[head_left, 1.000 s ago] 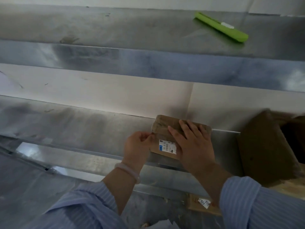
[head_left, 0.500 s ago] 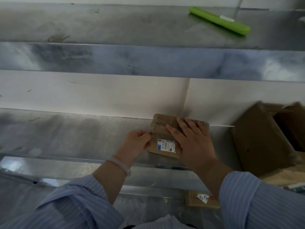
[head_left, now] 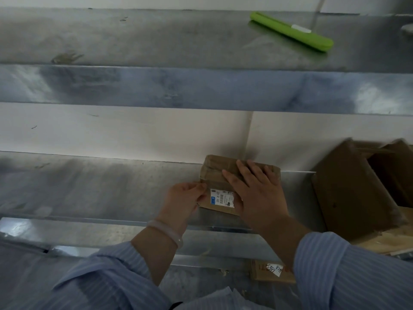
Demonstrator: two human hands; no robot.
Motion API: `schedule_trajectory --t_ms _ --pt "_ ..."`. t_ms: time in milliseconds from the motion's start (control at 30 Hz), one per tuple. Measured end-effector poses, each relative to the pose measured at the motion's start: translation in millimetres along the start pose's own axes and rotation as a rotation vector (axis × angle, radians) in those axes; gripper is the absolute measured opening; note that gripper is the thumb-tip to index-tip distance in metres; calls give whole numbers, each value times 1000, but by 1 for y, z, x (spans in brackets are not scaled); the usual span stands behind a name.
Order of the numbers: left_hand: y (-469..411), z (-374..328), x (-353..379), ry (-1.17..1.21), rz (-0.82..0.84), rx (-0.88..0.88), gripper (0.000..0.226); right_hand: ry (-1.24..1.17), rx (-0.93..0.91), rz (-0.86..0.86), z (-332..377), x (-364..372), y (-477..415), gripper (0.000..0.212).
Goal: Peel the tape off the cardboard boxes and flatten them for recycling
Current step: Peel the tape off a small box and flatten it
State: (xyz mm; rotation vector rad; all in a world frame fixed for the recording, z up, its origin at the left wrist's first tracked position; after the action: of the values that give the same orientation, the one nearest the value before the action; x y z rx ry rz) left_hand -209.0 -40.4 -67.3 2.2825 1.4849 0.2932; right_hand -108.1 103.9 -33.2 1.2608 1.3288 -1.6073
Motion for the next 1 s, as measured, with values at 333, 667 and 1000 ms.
schedule_trajectory --t_ms 333,667,1000 --pt "-8 1 -2 240 180 -146 19 -5 -10 16 -1 0 0 55" --pt "-11 -19 -10 128 82 177 24 -20 -36 -37 -1 -3 3 53" --pt "-7 -47 -19 -480 20 595 26 -53 -16 -19 -3 -3 0 46"
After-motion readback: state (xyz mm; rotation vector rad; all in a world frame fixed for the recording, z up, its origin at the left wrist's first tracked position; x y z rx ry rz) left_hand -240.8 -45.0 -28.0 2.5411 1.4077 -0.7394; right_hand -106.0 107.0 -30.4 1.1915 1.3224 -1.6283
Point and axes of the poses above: each hand's wrist, its own y-axis away from the middle knuckle, its own x-axis out of the palm, z = x × y, the point moved 6 cm from there along -y, towards the middle knuckle, and after that the axes turned 1 degree about y, right-handed, at the moved point
